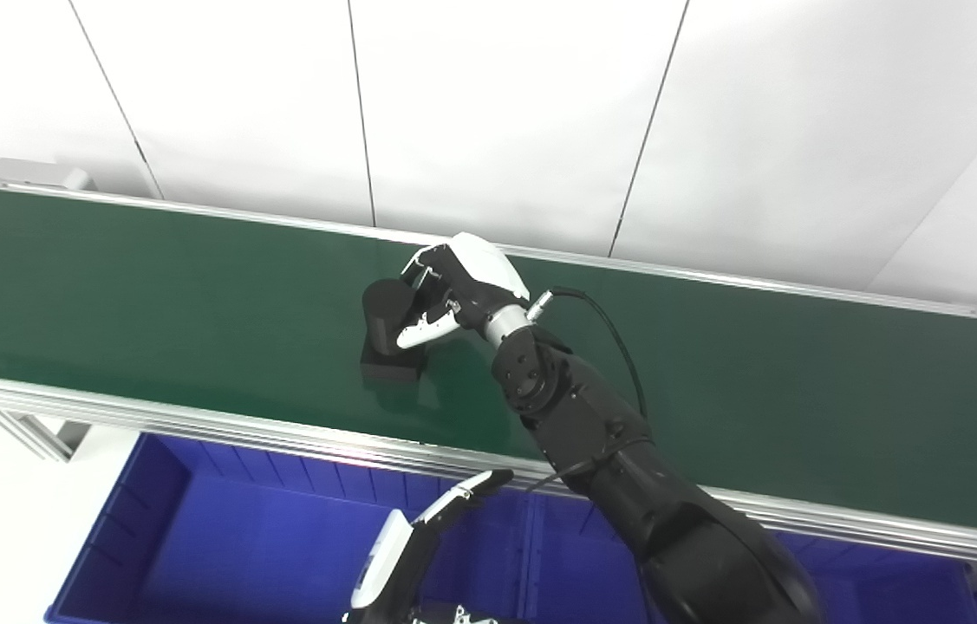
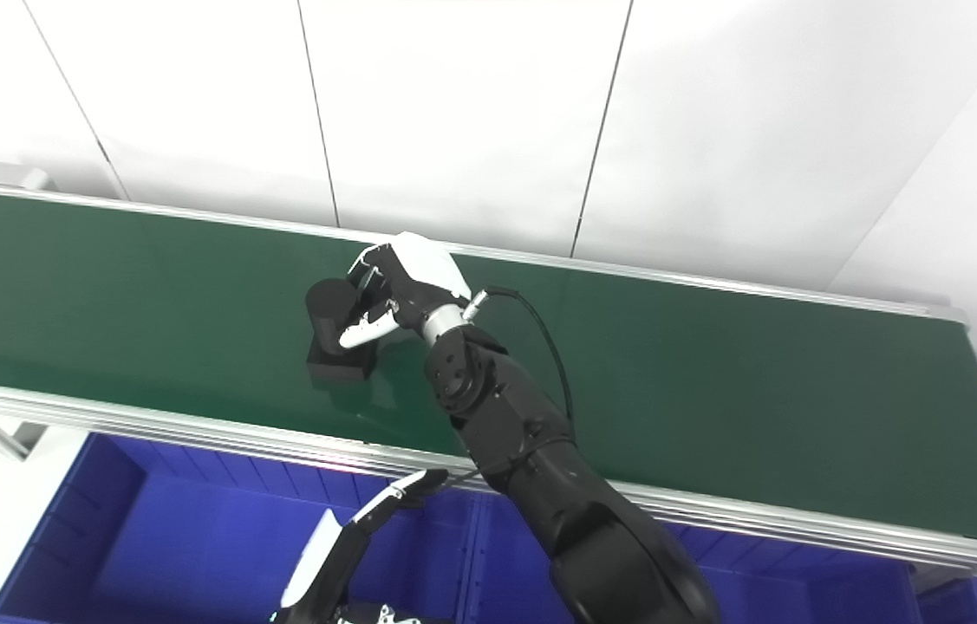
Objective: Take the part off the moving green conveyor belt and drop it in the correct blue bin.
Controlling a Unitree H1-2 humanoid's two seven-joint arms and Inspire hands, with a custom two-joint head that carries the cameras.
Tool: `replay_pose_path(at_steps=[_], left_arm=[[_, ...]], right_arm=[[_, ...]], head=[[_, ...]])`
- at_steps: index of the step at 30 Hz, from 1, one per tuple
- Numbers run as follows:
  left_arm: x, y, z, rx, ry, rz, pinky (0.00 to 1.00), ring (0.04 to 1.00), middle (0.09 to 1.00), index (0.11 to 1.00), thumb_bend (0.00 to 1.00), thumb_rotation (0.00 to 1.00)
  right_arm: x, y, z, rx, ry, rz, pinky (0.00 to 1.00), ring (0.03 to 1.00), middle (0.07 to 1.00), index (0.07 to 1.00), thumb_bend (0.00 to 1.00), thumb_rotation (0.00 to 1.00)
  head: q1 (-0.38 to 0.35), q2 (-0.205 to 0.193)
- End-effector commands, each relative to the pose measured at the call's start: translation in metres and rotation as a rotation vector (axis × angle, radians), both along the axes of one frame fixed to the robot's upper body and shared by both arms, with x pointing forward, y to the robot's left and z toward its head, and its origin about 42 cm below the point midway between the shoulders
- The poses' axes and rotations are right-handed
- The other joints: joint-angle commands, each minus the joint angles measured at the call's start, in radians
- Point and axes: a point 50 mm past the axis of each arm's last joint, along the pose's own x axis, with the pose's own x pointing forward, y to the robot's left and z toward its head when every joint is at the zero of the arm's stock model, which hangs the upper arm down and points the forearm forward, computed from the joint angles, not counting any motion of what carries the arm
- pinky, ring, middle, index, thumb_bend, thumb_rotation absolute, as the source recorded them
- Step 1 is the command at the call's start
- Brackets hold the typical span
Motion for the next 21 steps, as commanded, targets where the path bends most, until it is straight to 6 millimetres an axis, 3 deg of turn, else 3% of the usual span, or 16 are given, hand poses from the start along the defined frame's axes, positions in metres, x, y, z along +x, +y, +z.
replay_pose_path(at_steps=[1, 15, 21], left_arm=[[0.003, 0.002, 0.006, -0.016, -0.044, 0.003, 0.78, 0.822, 0.854, 0.845, 0.9, 0.49], [0.006, 0.007, 0.005, -0.014, -0.036, 0.011, 0.81, 0.838, 0.858, 0.846, 0.89, 0.49], [0.007, 0.011, 0.005, -0.015, -0.032, 0.017, 0.82, 0.848, 0.86, 0.842, 0.89, 0.48]], right_arm=[[-0.003, 0.017, 0.019, 0.08, -0.111, 0.057, 0.46, 0.527, 0.477, 0.506, 0.52, 0.0], [-0.01, -0.005, 0.023, 0.238, -0.205, -0.042, 0.43, 0.495, 0.484, 0.494, 0.53, 0.0], [-0.018, -0.02, 0.024, 0.307, -0.267, -0.118, 0.37, 0.434, 0.461, 0.503, 0.53, 0.0]], head=[[0.0, -0.001], [-0.018, 0.0], [-0.027, 0.003]])
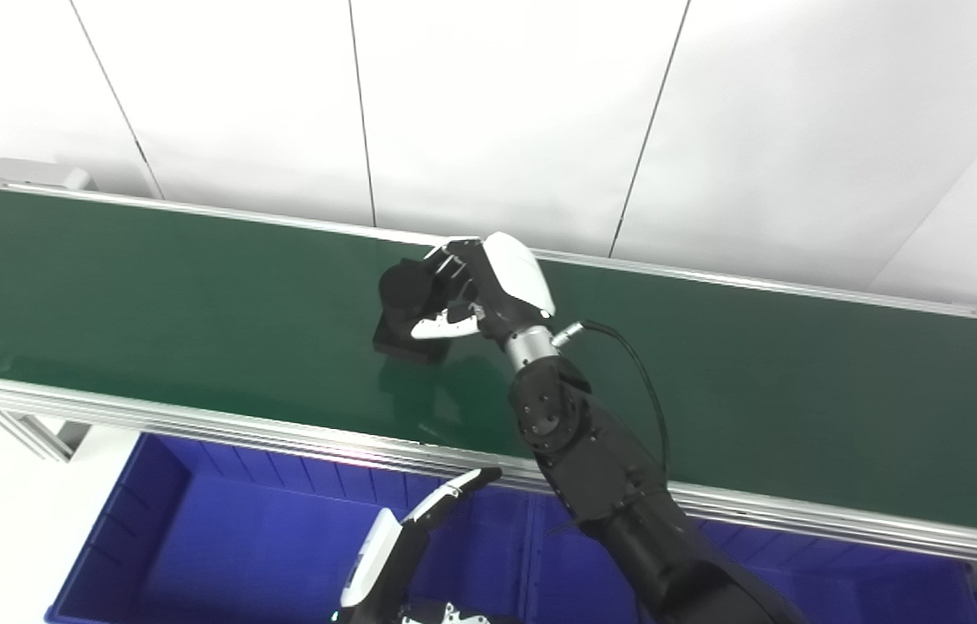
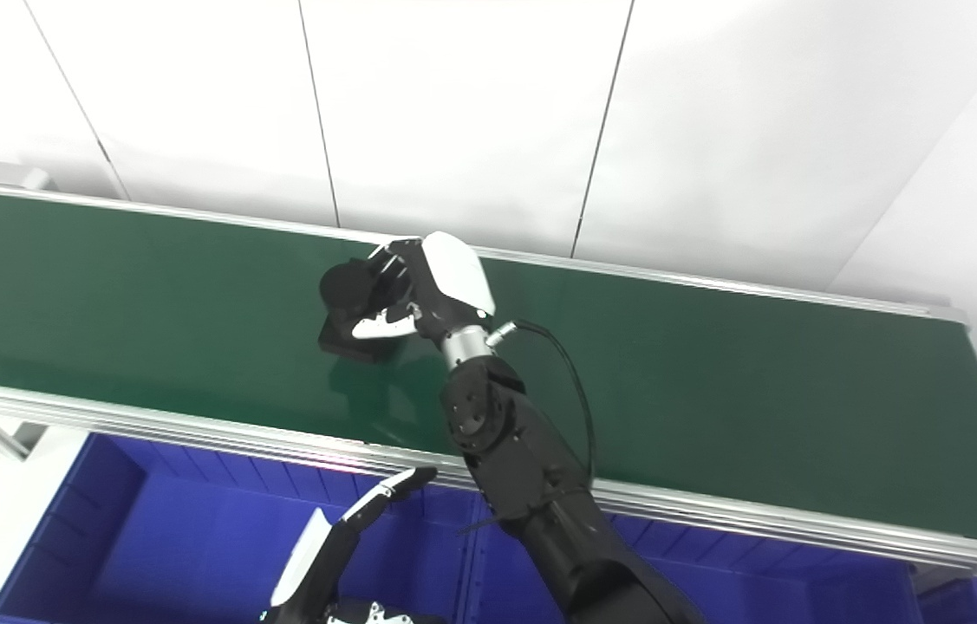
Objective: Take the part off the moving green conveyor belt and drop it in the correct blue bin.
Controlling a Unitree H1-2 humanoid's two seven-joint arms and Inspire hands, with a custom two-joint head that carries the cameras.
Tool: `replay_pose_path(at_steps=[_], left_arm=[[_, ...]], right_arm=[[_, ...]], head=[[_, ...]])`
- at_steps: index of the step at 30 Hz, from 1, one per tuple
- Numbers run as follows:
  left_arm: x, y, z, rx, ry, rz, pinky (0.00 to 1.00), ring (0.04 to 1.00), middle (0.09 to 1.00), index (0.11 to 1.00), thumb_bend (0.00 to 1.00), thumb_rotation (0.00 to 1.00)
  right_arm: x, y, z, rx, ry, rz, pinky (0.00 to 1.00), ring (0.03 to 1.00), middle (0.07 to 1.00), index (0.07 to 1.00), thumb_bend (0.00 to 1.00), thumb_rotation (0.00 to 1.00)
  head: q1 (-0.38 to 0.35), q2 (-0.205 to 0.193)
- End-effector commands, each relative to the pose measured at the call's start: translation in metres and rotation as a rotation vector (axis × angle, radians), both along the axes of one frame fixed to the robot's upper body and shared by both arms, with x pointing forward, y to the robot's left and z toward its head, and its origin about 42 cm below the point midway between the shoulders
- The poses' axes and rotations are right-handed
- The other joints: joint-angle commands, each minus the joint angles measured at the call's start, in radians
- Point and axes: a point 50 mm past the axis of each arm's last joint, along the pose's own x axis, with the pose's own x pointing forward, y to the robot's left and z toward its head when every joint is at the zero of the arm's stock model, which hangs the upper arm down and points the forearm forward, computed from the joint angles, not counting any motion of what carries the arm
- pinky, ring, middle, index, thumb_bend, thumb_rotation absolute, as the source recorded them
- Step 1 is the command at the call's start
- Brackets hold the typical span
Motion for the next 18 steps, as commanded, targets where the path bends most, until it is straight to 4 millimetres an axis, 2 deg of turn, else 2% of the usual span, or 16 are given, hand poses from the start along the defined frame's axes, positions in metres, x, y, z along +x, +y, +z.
replay_pose_path(at_steps=[1, 7, 13, 18], left_arm=[[0.006, 0.001, 0.007, -0.023, -0.04, 0.001, 0.82, 0.847, 0.859, 0.842, 0.89, 0.48], [0.006, 0.004, 0.008, -0.026, -0.04, 0.008, 0.83, 0.847, 0.857, 0.842, 0.89, 0.48], [0.007, 0.008, 0.01, -0.043, -0.03, 0.02, 0.8, 0.839, 0.858, 0.836, 0.89, 0.47], [0.006, 0.01, 0.014, -0.088, 0.007, 0.021, 0.82, 0.847, 0.86, 0.835, 0.9, 0.45]], right_arm=[[0.002, 0.006, 0.03, 0.092, -0.114, 0.002, 0.37, 0.432, 0.464, 0.501, 0.53, 0.0], [-0.007, -0.011, 0.035, 0.147, -0.137, -0.039, 0.38, 0.433, 0.477, 0.492, 0.53, 0.0], [-0.026, -0.042, 0.041, 0.16, -0.142, -0.075, 0.41, 0.462, 0.495, 0.482, 0.53, 0.0], [-0.048, -0.072, 0.039, 0.178, -0.143, -0.103, 0.37, 0.421, 0.48, 0.489, 0.53, 0.0]], head=[[-0.005, 0.001], [-0.032, 0.01], [-0.076, 0.022], [-0.104, 0.035]])
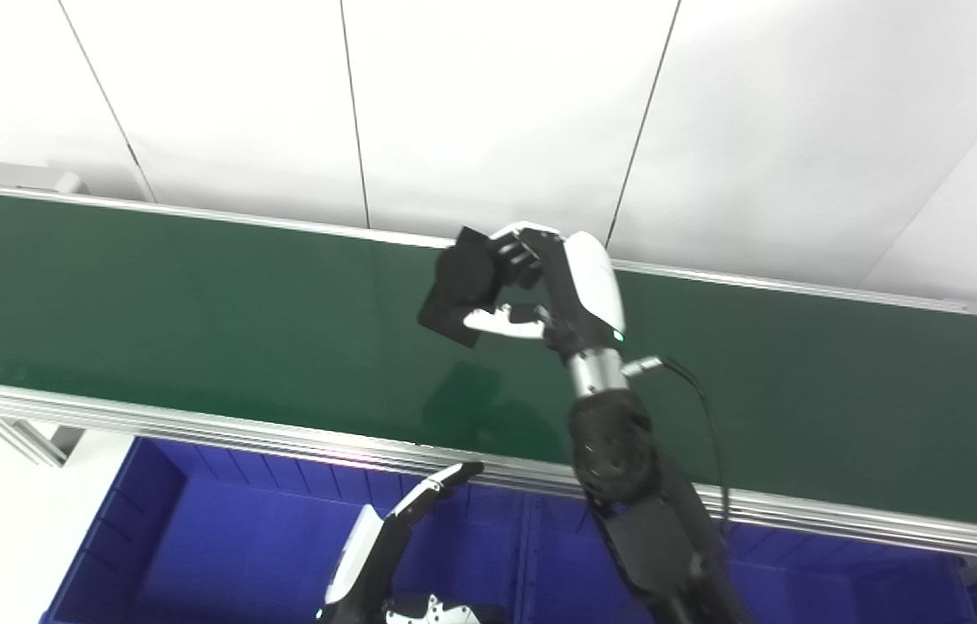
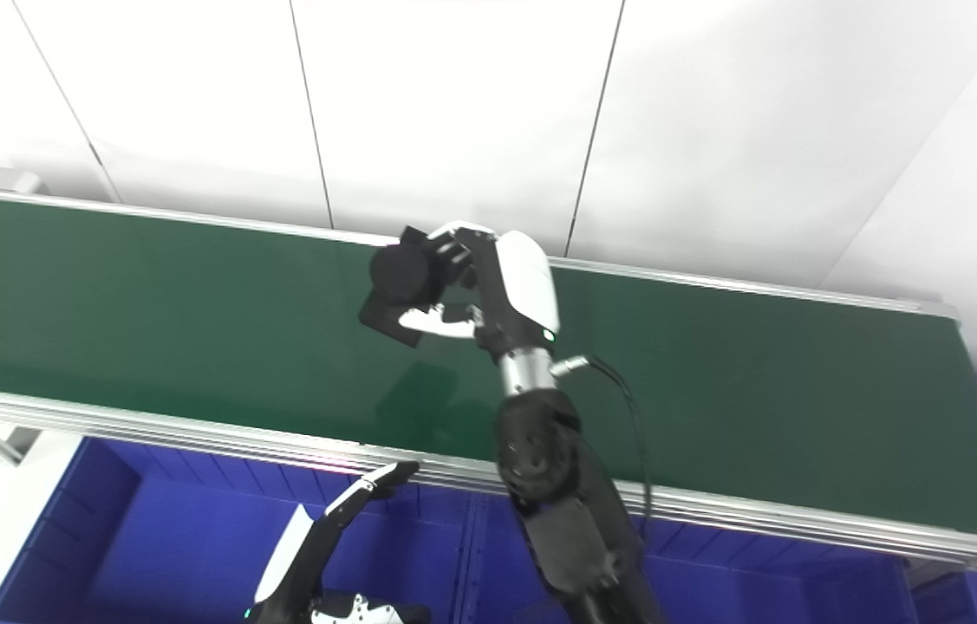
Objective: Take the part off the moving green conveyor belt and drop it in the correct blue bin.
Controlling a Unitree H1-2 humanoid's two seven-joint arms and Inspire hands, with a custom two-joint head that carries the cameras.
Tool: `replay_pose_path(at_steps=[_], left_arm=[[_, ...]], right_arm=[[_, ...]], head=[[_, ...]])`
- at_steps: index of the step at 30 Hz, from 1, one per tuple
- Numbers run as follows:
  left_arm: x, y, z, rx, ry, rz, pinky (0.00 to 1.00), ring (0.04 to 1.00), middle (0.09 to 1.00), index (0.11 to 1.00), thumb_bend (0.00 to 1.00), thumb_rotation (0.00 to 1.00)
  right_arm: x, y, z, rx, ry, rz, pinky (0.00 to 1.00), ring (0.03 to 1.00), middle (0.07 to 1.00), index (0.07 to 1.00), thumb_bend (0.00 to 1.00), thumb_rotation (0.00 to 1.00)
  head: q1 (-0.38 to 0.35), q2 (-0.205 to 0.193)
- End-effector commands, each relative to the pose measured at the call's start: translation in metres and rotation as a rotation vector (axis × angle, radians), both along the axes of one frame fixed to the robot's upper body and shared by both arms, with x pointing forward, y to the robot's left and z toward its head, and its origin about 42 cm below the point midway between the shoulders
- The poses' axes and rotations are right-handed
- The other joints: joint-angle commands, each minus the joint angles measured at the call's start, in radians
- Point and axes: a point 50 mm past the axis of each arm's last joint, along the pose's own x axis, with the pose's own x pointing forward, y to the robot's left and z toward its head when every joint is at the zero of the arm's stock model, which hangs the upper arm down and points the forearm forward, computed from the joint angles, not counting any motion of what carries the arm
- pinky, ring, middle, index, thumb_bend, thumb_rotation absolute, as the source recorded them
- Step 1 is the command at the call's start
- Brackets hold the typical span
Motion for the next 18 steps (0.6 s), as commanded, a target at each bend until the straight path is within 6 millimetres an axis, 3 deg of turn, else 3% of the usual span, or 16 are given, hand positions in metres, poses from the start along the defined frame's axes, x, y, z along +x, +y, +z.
replay_pose_path(at_steps=[1, 8, 18], left_arm=[[0.003, 0.003, 0.01, -0.044, -0.024, -0.002, 0.82, 0.849, 0.861, 0.836, 0.9, 0.44], [0.002, 0.009, 0.016, -0.064, -0.027, 0.017, 0.85, 0.857, 0.854, 0.841, 0.9, 0.45], [0.006, 0.022, 0.028, -0.088, -0.034, 0.03, 0.8, 0.83, 0.847, 0.84, 0.9, 0.46]], right_arm=[[-0.009, -0.011, 0.017, 0.028, -0.043, -0.013, 0.37, 0.42, 0.481, 0.488, 0.53, 0.0], [-0.065, -0.063, 0.015, 0.052, -0.028, -0.085, 0.27, 0.344, 0.419, 0.511, 0.53, 0.0], [-0.142, -0.11, 0.015, 0.009, 0.028, -0.126, 0.31, 0.378, 0.431, 0.514, 0.52, 0.0]], head=[[-0.01, 0.005], [-0.066, 0.039], [-0.147, 0.119]])
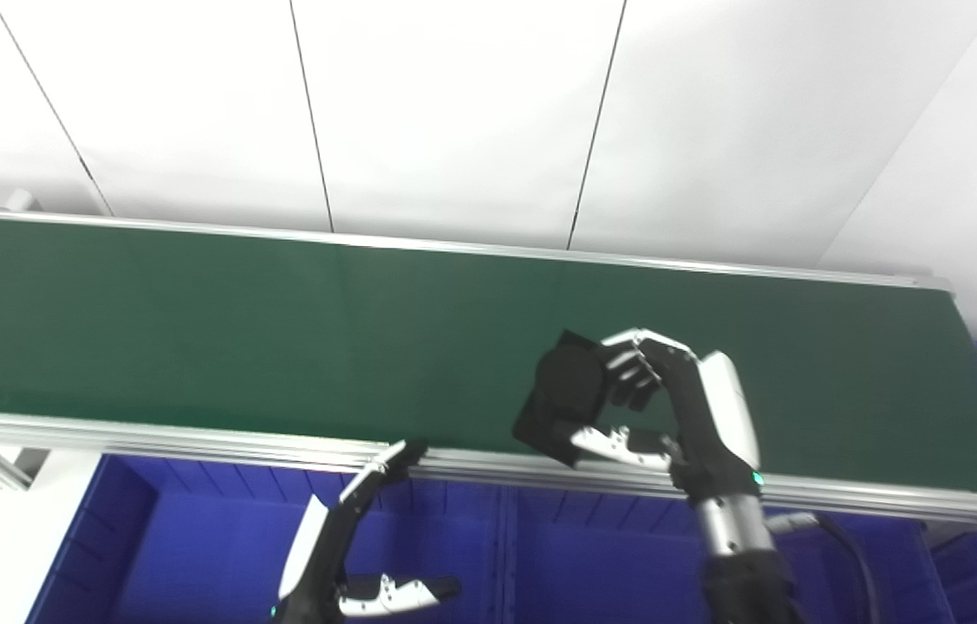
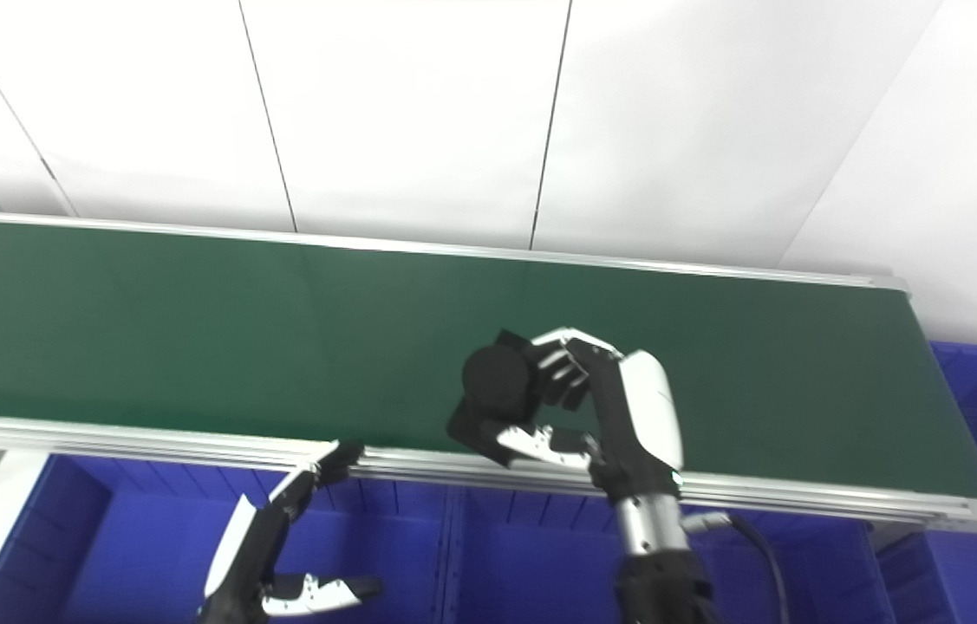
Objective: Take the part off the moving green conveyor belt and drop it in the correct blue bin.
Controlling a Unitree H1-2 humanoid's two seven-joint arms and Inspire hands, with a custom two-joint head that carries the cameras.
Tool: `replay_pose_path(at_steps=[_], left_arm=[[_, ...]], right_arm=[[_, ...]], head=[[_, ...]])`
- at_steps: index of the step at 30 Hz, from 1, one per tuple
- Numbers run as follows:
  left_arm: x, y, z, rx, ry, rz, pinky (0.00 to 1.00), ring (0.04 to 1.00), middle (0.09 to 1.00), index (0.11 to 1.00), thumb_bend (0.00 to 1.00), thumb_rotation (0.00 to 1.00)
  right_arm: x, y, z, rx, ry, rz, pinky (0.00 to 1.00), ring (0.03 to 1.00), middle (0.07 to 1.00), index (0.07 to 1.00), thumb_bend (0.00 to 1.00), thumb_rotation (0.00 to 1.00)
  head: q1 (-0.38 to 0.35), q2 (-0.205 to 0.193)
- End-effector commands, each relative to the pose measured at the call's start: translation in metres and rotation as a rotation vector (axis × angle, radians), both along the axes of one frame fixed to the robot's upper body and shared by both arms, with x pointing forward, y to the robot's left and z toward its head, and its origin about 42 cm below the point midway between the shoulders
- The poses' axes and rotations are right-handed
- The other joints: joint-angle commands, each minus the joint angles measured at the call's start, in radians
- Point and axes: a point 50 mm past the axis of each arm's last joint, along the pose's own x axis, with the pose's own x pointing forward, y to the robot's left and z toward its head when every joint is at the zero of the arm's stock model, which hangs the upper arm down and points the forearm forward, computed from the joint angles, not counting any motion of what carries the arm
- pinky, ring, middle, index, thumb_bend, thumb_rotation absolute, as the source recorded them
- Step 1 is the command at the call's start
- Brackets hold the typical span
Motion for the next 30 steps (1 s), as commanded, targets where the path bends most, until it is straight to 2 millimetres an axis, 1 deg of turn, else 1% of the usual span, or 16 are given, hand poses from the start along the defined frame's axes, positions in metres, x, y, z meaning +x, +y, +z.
replay_pose_path(at_steps=[1, 6, 7, 12, 14, 17, 20, 21, 24, 27, 30], left_arm=[[0.002, 0.007, 0.012, -0.024, -0.043, -0.003, 0.8, 0.83, 0.847, 0.839, 0.9, 0.46], [0.003, 0.018, 0.02, -0.019, -0.056, -0.011, 0.8, 0.83, 0.848, 0.838, 0.89, 0.47], [0.003, 0.02, 0.022, -0.02, -0.057, -0.012, 0.8, 0.831, 0.849, 0.838, 0.89, 0.47], [0.005, 0.028, 0.026, -0.033, -0.047, -0.014, 0.8, 0.834, 0.845, 0.838, 0.9, 0.47], [0.005, 0.031, 0.026, -0.024, -0.048, -0.014, 0.79, 0.832, 0.846, 0.84, 0.9, 0.47], [0.005, 0.034, 0.027, -0.016, -0.049, -0.014, 0.79, 0.831, 0.848, 0.844, 0.9, 0.49], [0.005, 0.035, 0.028, -0.031, -0.039, -0.015, 0.79, 0.83, 0.847, 0.844, 0.91, 0.48], [0.005, 0.036, 0.028, -0.038, -0.035, -0.017, 0.79, 0.829, 0.845, 0.84, 0.9, 0.46], [0.004, 0.037, 0.029, -0.049, -0.025, -0.021, 0.79, 0.83, 0.845, 0.839, 0.9, 0.45], [0.003, 0.038, 0.029, -0.054, -0.021, -0.024, 0.79, 0.834, 0.846, 0.84, 0.89, 0.45], [0.004, 0.039, 0.03, -0.062, -0.016, -0.028, 0.79, 0.836, 0.848, 0.84, 0.9, 0.45]], right_arm=[[-0.013, -0.001, 0.013, 0.01, -0.04, -0.005, 0.3, 0.376, 0.431, 0.514, 0.52, 0.0], [-0.059, -0.013, 0.012, 0.019, 0.001, -0.043, 0.27, 0.338, 0.409, 0.518, 0.52, 0.0], [-0.066, -0.014, 0.012, 0.02, 0.011, -0.048, 0.27, 0.336, 0.408, 0.519, 0.52, 0.0], [-0.104, -0.022, 0.009, -0.009, 0.09, -0.073, 0.31, 0.383, 0.42, 0.517, 0.52, 0.0], [-0.115, -0.024, 0.008, -0.021, 0.114, -0.08, 0.3, 0.373, 0.414, 0.515, 0.52, 0.0], [-0.125, -0.027, 0.006, -0.026, 0.141, -0.093, 0.28, 0.351, 0.404, 0.511, 0.52, 0.0], [-0.132, -0.031, 0.001, -0.041, 0.169, -0.107, 0.28, 0.353, 0.406, 0.509, 0.52, 0.0], [-0.133, -0.031, 0.0, -0.047, 0.177, -0.111, 0.28, 0.358, 0.41, 0.508, 0.52, 0.0], [-0.135, -0.031, -0.004, -0.055, 0.186, -0.12, 0.28, 0.358, 0.41, 0.509, 0.52, 0.0], [-0.133, -0.028, -0.007, -0.033, 0.191, -0.136, 0.32, 0.391, 0.42, 0.518, 0.52, 0.0], [-0.129, -0.026, -0.014, -0.004, 0.193, -0.137, 0.4, 0.467, 0.446, 0.53, 0.52, 0.0]], head=[[-0.027, 0.019], [-0.063, 0.04], [-0.079, 0.052], [-0.112, 0.065], [-0.112, 0.065], [-0.113, 0.067], [-0.125, 0.069], [-0.125, 0.069], [-0.128, 0.07], [-0.125, 0.071], [-0.125, 0.071]])
